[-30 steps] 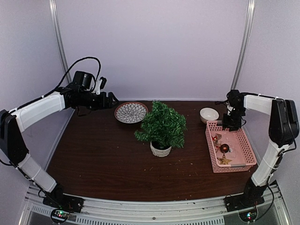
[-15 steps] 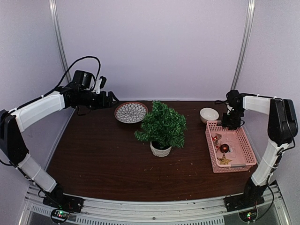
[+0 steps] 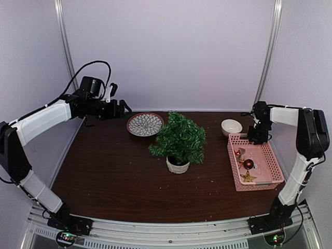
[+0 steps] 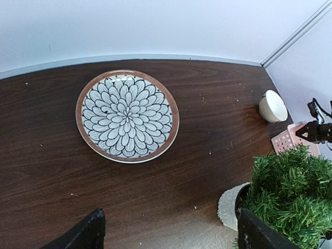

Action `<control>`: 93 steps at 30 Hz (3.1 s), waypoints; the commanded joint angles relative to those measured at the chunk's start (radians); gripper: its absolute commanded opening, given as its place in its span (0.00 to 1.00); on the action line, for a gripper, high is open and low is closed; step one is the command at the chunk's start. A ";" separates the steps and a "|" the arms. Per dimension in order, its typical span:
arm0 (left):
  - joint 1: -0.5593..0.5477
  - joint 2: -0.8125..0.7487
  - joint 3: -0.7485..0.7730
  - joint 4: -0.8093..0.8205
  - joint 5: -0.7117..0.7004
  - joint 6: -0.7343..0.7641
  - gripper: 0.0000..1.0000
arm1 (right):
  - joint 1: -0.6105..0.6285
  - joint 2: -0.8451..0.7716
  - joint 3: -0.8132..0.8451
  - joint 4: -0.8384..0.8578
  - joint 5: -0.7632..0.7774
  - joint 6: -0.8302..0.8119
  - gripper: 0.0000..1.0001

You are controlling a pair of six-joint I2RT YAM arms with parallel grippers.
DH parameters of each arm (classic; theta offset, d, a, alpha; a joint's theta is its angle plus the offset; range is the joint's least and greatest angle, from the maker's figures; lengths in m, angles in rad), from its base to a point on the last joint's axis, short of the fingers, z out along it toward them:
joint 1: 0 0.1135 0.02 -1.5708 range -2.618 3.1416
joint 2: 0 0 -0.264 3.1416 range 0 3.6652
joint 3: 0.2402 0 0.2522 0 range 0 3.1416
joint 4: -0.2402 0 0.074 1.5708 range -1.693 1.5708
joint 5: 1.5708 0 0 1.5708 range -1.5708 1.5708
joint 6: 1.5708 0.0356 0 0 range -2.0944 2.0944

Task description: Decorate the small christmas tree

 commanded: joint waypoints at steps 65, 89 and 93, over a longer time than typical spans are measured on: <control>-0.177 0.139 0.626 -0.032 0.477 0.310 0.77 | 0.527 -0.238 1.029 -0.397 -0.617 -0.477 0.00; 0.017 0.325 0.363 -0.175 0.245 0.234 0.63 | 0.430 -0.325 0.949 -0.414 -0.354 -0.315 0.00; 0.001 0.349 0.350 -0.123 0.261 0.268 0.63 | 0.418 -0.301 1.005 -0.459 -0.417 -0.327 0.00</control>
